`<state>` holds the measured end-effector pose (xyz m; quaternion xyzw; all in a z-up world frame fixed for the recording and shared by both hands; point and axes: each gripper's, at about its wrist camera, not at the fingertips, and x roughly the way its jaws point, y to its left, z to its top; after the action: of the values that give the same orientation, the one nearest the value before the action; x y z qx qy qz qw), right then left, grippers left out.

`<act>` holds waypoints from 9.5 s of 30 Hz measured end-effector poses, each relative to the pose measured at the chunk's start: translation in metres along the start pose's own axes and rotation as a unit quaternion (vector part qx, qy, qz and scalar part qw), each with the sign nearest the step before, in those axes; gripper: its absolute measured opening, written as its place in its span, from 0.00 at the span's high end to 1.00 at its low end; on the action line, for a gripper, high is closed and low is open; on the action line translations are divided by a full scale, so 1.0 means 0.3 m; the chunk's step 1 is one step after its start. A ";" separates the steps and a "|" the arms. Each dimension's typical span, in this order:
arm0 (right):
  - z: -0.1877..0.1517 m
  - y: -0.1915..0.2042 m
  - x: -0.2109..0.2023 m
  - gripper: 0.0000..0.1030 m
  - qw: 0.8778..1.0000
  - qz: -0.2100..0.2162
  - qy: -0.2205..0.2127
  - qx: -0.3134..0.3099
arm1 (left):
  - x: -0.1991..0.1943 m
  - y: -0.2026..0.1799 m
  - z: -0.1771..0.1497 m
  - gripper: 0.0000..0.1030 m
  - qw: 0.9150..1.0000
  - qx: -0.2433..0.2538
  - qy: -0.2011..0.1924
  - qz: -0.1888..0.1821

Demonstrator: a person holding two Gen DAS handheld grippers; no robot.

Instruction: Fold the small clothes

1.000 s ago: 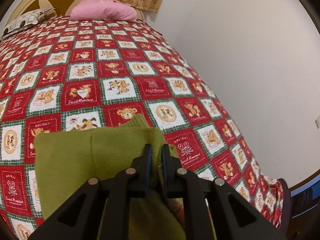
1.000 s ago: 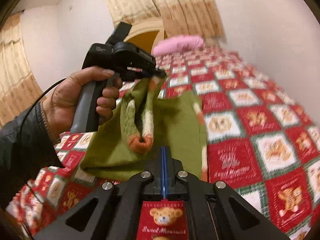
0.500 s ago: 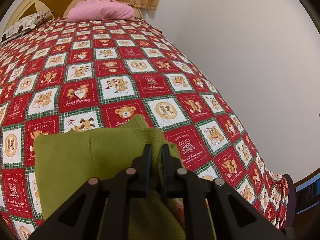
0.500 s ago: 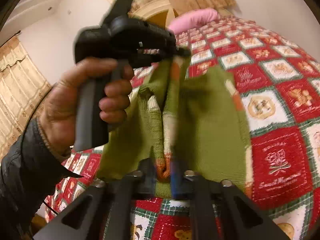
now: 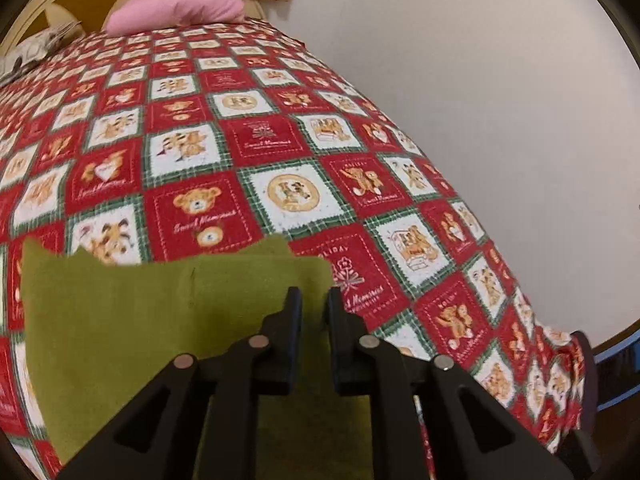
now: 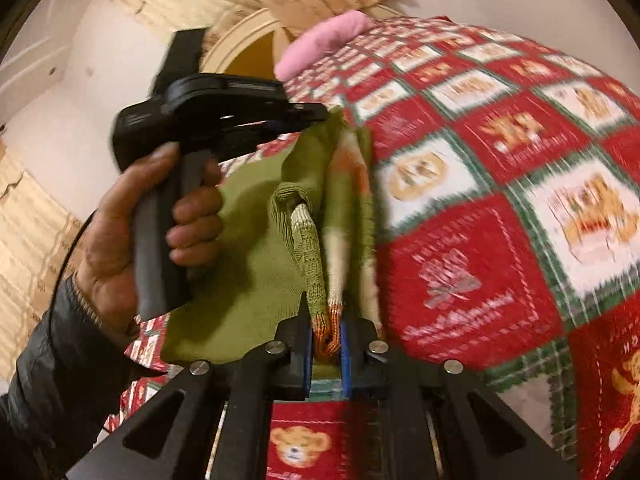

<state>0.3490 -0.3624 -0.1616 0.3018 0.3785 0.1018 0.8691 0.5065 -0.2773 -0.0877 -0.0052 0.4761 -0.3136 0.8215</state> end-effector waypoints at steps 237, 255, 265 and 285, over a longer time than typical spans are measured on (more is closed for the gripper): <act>-0.317 1.335 0.788 0.75 0.912 0.205 0.230 -0.269 | -1.066 0.706 -1.255 0.66 0.949 -0.138 -0.117 0.257; -0.364 1.281 0.917 0.75 0.923 0.160 0.247 -0.248 | -1.002 0.740 -1.300 0.47 0.946 -0.166 -0.099 0.258; -0.383 1.289 0.906 0.70 0.923 0.138 0.240 -0.269 | -1.003 0.738 -1.303 0.21 0.939 -0.154 -0.086 0.295; -0.531 1.247 0.548 0.47 0.898 0.210 0.222 -0.318 | -1.065 0.880 -1.286 0.00 0.907 -0.193 -0.138 0.348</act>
<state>0.3675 0.0738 -0.1191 0.0511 0.4369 0.4610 0.7707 0.2263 0.2130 -0.1307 -0.0408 0.3803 0.0942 0.9191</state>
